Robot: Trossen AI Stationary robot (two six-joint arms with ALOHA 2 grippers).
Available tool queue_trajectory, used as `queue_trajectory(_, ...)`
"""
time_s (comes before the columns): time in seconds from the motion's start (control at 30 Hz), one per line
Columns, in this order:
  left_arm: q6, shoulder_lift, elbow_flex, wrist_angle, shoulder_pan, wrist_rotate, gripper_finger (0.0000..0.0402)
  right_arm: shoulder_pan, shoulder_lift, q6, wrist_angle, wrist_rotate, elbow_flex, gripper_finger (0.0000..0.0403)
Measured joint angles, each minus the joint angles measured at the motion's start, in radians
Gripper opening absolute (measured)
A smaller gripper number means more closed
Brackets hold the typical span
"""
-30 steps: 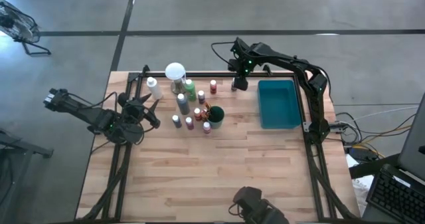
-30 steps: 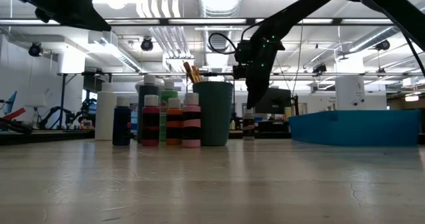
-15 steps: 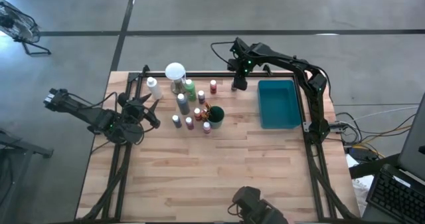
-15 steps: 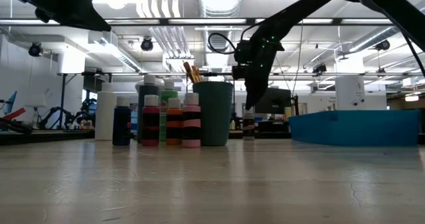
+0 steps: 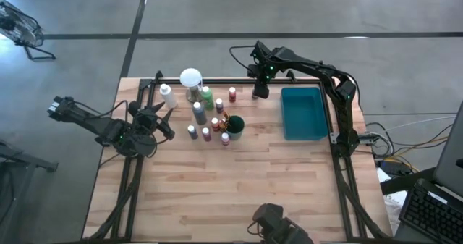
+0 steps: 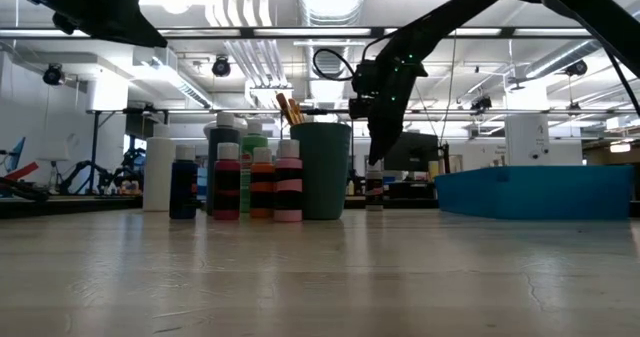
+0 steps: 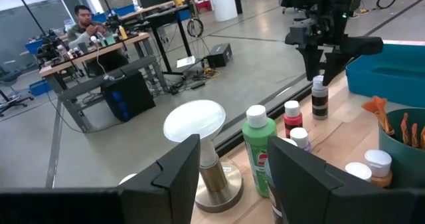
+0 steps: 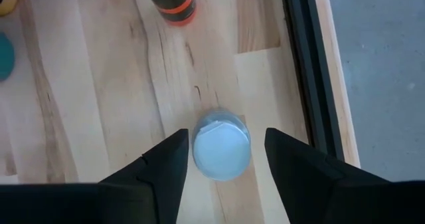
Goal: Pick & Place Paint Supplies
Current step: Put the gray paint bottle into blue bin
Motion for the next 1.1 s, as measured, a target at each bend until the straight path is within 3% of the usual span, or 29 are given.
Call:
queue_trajectory(0.33, -0.013, 0.0, -0.015, 0.0, 0.0, 0.001, 0.0181, 0.005, 0.0, 0.0, 0.002, 0.0, -0.022, 0.0199)
queue_trajectory(0.67, -0.014, 0.0, -0.015, 0.0, 0.0, 0.001, 0.0181, 0.008, 0.0, -0.005, 0.045, 0.0, -0.036, 0.0167)
queue_trajectory(0.93, -0.015, 0.0, -0.015, 0.0, 0.0, 0.001, 0.0181, 0.008, 0.0, -0.009, 0.045, 0.001, -0.035, 0.0116)
queue_trajectory(1.1, -0.015, 0.0, -0.015, 0.0, 0.0, 0.001, 0.0181, 0.008, 0.0, -0.011, 0.045, 0.002, -0.035, 0.0115)
